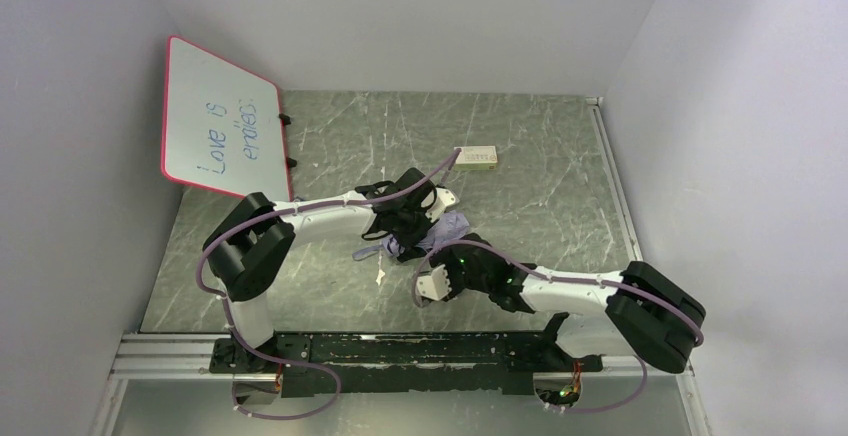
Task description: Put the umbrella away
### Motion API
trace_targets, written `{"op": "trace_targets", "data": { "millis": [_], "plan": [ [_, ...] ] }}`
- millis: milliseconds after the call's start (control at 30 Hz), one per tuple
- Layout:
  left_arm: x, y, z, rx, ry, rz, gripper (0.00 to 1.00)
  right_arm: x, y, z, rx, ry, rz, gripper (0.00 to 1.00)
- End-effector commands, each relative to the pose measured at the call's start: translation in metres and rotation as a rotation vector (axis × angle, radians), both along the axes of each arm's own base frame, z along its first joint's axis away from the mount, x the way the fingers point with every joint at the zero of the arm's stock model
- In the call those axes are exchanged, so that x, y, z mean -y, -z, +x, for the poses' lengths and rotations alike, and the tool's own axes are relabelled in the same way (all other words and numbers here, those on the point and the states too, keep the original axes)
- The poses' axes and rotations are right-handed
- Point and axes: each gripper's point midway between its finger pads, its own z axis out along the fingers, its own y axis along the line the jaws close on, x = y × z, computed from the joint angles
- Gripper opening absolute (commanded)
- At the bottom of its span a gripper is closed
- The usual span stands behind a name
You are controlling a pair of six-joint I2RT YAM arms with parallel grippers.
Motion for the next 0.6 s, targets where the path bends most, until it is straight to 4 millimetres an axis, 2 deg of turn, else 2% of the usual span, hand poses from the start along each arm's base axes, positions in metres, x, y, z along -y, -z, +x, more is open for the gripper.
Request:
{"op": "trace_targets", "data": {
  "millis": [0,200,333,433,567],
  "plan": [
    [-0.09,0.069,-0.031,-0.128,-0.041,0.381,0.05,0.002,0.006,0.007,-0.008,0.033,0.004,0.55],
    [-0.091,0.068,-0.031,-0.125,-0.043,0.383,0.05,0.001,0.002,0.022,-0.004,0.081,0.05,0.55],
    [-0.091,0.069,-0.031,-0.125,-0.044,0.386,0.05,-0.001,-0.009,0.029,-0.022,0.148,0.139,0.55],
    [-0.092,0.069,-0.031,-0.126,-0.042,0.387,0.05,-0.01,-0.025,0.023,-0.081,0.187,0.261,0.54],
    [-0.091,0.069,-0.031,-0.126,-0.042,0.386,0.05,-0.018,-0.057,0.008,-0.183,0.25,0.485,0.54]
  ]
}}
